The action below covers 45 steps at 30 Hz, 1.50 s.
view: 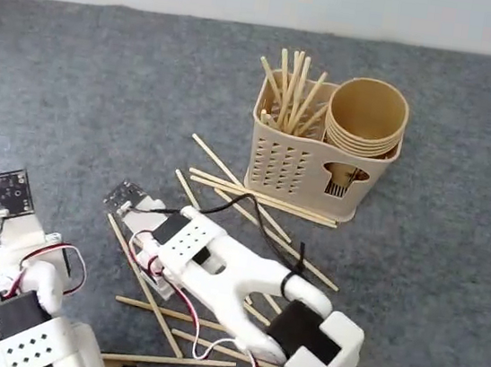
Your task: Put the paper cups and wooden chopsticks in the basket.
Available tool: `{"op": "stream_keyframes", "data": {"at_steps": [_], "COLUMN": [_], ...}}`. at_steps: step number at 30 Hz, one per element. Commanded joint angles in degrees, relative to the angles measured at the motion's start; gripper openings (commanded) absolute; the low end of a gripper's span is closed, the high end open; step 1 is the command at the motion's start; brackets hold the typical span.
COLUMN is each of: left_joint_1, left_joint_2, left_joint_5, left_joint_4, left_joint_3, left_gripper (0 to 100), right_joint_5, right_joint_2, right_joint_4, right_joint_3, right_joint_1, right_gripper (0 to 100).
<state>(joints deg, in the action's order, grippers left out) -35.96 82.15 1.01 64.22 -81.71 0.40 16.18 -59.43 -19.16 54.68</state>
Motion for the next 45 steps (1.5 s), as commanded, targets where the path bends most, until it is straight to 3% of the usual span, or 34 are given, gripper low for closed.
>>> {"op": "stream_keyframes", "data": {"at_steps": [1, 5, 9, 14, 29, 39, 45], "left_joint_1": [-0.44, -0.44, -0.44, -0.44, -0.44, -0.44, -0.26], "left_joint_2": [0.62, 0.62, 0.62, 0.62, 0.70, 0.70, 0.70], "left_joint_5": [0.53, 0.53, 0.62, 0.62, 0.35, 0.35, 0.35], "left_joint_4": [-1.23, -1.23, -1.23, -1.23, -5.10, -5.10, -5.27], "left_joint_3": [0.48, 0.40, 0.40, 0.31, -2.07, -2.15, -2.68], "left_gripper": [2, 2, 2, 2, 2, 2, 2], "right_joint_5": [0.44, 0.44, 0.44, 0.44, 9.49, 9.14, 7.74], "right_joint_2": [1.89, 1.89, 1.71, -1.98, -38.55, -49.01, -48.92], "right_joint_4": [1.54, 1.01, -0.22, -0.48, -15.43, -22.20, -14.20], "right_joint_3": [0.70, 0.44, 0.62, -1.05, -0.88, 24.35, 37.54], "right_joint_1": [-3.03, -4.00, -4.09, -4.53, -18.59, -20.18, -25.27], "right_gripper": [10.2, 9.8, 0.2, 0.8, 0.8, 0.8, 0.8]}}
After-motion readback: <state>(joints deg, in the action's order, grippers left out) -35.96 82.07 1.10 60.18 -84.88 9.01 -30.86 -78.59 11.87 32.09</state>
